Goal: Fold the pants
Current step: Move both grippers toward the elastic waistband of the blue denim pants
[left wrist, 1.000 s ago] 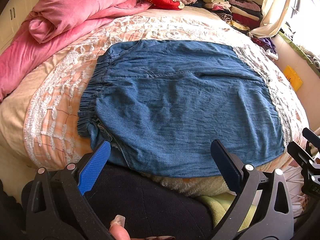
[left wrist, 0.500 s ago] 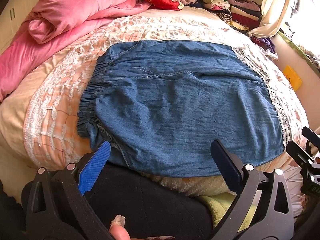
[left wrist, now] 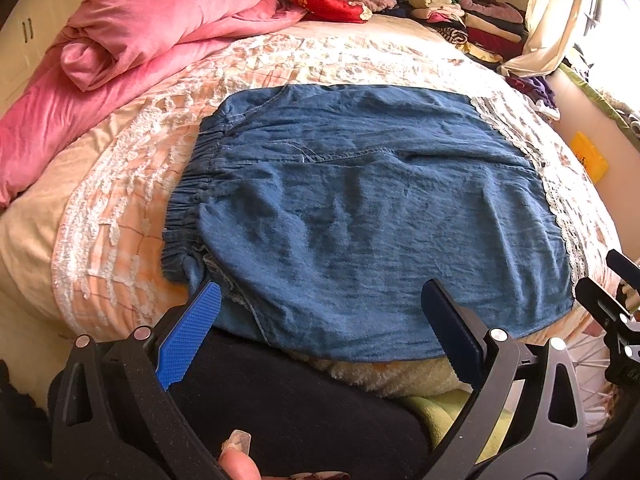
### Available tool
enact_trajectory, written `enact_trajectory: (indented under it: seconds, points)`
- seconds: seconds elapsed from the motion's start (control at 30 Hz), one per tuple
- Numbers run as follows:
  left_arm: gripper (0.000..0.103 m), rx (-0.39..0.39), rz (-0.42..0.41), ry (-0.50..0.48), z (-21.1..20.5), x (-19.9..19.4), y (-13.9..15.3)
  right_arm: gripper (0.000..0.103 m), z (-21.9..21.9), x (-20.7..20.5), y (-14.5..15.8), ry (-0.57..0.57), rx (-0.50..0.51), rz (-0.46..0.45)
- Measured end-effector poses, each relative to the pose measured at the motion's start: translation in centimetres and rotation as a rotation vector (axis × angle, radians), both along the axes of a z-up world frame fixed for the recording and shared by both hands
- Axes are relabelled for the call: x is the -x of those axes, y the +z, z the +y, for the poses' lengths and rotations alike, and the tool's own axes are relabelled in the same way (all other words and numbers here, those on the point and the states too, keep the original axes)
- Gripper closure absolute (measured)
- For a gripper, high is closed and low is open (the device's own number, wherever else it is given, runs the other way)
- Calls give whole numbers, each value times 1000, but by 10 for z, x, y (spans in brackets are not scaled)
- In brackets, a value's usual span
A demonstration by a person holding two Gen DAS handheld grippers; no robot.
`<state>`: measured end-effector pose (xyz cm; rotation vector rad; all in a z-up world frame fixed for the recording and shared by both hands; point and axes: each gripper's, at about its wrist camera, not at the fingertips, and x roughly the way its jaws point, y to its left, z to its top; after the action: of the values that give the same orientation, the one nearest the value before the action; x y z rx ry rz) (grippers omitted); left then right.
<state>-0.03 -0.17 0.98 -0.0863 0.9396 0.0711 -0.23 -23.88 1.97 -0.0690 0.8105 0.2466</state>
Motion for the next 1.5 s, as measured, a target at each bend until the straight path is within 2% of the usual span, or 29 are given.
enact_trajectory:
  seconds: [0.67, 1.5]
  points:
    - [9, -18, -28, 80, 37, -21, 5, 4, 29, -50, 13, 85, -39, -35]
    - [9, 22, -4, 204, 119, -88, 4, 4, 78, -134, 16, 209, 10, -50]
